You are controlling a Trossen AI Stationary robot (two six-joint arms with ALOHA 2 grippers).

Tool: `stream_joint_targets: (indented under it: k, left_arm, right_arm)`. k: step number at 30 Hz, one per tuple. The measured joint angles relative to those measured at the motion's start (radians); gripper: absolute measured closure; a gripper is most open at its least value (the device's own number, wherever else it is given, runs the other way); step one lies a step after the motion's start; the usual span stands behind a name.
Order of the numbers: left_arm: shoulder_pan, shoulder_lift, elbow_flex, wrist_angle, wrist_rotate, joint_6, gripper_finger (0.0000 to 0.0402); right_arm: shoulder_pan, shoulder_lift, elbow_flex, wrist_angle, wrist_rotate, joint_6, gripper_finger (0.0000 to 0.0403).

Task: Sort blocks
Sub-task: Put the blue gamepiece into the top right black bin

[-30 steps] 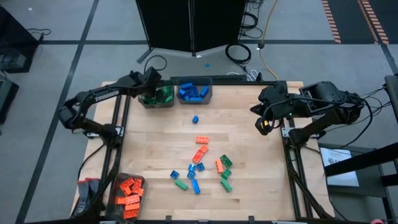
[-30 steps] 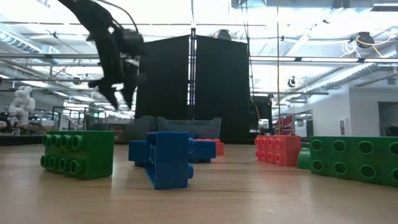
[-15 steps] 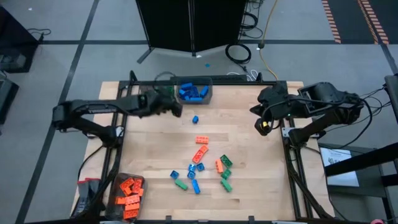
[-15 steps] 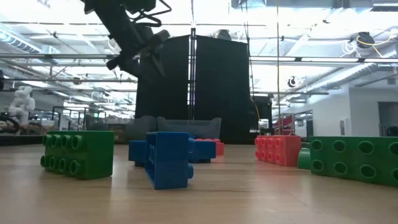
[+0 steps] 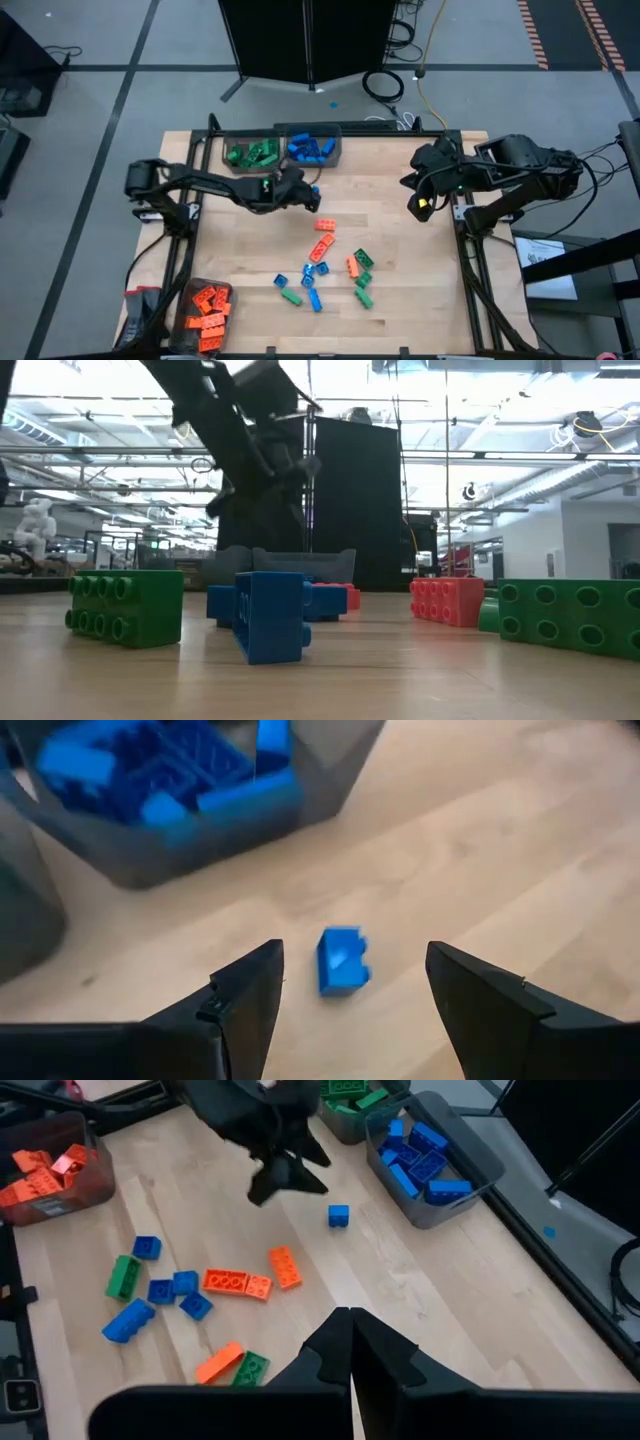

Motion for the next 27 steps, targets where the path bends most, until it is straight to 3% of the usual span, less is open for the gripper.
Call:
stream_joint_targets:
  k: [13, 18, 27]
  left_arm:
    - [0.007, 0.214, 0.0, 0.157, -0.014, 0.002, 0.0156]
    - [0.017, 0.271, 0.0, 0.262, 0.041, 0.04, 0.0156]
    - [0.024, 0.327, 0.005, 0.299, 0.074, 0.056, 0.0164]
  right_arm:
    - [0.0, 0.0, 0.0, 0.0, -0.043, 0.018, 0.0403]
    - [0.0, 0.0, 0.0, 0.0, -0.058, 0.025, 0.0403]
    - [0.0, 0.0, 0.0, 0.0, -0.072, 0.027, 0.0403]
